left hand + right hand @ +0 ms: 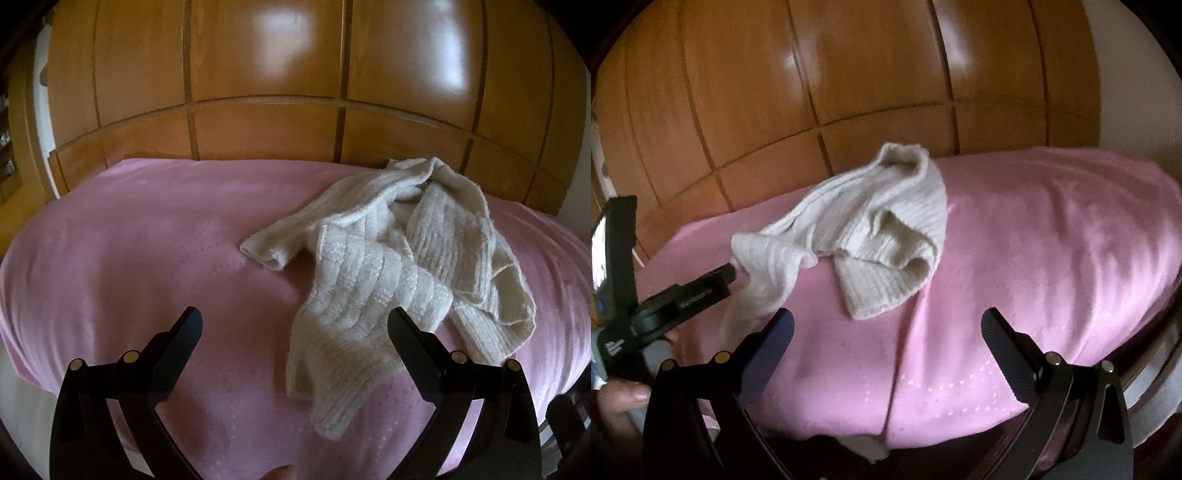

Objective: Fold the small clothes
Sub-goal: 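Approach the crumpled white knit sweater with both grippers open, then grasp the sweater with the right gripper and lift it off the bed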

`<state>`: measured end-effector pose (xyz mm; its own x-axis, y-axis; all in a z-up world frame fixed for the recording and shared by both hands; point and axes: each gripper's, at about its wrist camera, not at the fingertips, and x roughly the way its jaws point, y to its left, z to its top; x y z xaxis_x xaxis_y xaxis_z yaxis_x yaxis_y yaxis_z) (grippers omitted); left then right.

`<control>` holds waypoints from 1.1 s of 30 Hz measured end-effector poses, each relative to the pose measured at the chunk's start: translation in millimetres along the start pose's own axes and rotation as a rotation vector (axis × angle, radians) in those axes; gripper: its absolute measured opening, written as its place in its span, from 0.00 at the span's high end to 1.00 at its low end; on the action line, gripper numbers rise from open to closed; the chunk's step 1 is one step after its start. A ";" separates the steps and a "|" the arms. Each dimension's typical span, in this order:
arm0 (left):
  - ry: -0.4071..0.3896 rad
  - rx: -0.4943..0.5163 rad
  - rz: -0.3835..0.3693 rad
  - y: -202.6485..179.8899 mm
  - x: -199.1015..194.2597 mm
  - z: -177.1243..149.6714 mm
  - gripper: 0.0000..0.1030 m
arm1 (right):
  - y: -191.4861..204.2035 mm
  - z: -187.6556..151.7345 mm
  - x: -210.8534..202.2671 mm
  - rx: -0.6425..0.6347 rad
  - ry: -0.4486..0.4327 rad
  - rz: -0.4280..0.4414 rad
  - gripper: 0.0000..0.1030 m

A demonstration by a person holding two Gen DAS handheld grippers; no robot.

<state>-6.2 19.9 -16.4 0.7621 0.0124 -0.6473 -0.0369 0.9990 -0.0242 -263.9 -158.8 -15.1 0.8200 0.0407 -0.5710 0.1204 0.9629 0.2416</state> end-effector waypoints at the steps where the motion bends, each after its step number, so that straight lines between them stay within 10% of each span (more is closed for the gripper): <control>1: 0.006 -0.007 0.000 -0.2 2.7 4.4 0.04 | -2.5 1.7 2.1 0.009 0.009 -0.012 0.02; 11: 0.011 -0.010 0.041 23.8 12.9 5.0 0.04 | -2.3 67.1 28.4 -0.071 -0.022 -0.013 0.02; 19: -0.015 -0.022 0.063 41.6 8.4 8.2 0.04 | 67.7 149.3 108.3 -0.147 0.171 0.379 0.02; 23: -0.017 -0.024 0.070 46.1 9.8 10.5 0.04 | 103.1 161.9 182.8 -0.064 0.422 0.544 0.26; 30: -0.012 -0.018 0.059 50.4 11.1 8.8 0.04 | 139.6 157.8 257.7 0.014 0.593 0.555 0.42; 33: -0.006 -0.021 0.052 52.7 9.6 6.3 0.04 | 150.0 152.9 271.1 -0.002 0.603 0.523 0.76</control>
<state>3.2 72.8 -19.1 0.7626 0.0643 -0.6437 -0.0897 0.9959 -0.0068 62.0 -44.1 -13.7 0.3252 0.6244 -0.7102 -0.1983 0.7793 0.5944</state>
